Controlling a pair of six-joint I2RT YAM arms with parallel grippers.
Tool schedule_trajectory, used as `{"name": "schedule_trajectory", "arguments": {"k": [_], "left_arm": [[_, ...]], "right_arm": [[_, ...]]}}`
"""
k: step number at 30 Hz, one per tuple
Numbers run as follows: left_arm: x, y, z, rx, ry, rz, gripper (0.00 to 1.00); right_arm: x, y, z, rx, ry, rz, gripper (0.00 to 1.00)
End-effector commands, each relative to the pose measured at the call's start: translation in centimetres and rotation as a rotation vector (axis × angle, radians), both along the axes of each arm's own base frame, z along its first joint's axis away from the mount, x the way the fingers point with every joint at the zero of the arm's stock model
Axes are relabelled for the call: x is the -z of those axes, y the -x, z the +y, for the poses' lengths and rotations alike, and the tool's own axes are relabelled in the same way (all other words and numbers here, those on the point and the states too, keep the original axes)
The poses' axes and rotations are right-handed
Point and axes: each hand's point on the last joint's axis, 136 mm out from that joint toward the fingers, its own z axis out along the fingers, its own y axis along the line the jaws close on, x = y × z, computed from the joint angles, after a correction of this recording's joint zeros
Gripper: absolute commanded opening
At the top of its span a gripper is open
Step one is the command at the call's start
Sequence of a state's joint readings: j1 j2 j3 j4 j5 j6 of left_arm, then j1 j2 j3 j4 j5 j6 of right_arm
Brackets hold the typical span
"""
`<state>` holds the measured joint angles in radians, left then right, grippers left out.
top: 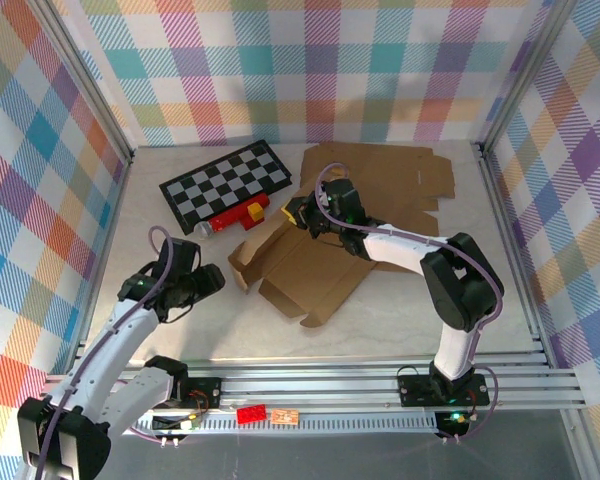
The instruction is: Fold the paper box
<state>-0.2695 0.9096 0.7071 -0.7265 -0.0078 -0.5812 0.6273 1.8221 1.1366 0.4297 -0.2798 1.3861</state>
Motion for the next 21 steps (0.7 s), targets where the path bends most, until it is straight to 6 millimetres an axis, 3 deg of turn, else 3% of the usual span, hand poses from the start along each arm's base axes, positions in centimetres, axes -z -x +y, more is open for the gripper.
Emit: {"name": "schedule_trajectory", "arguments": {"k": [1,12,21], "left_arm": [[0.5,-1.1,-0.8,0.088,0.014,-0.024,0.62],[1.0,-3.6,-2.6,0.273,-0.017,-0.039,0.64],[-0.2,-4.6,-4.6,0.361,0.050,-0.125,0.63]], "right_arm": [[1.8,-0.1,0.1,-0.027,0.044,0.014,0.00],[1.9,-0.6,0.4,-0.026,0.048,0.026,0.00],[1.3,-1.2,0.8,-0.027,0.030,0.006,0.00]]}}
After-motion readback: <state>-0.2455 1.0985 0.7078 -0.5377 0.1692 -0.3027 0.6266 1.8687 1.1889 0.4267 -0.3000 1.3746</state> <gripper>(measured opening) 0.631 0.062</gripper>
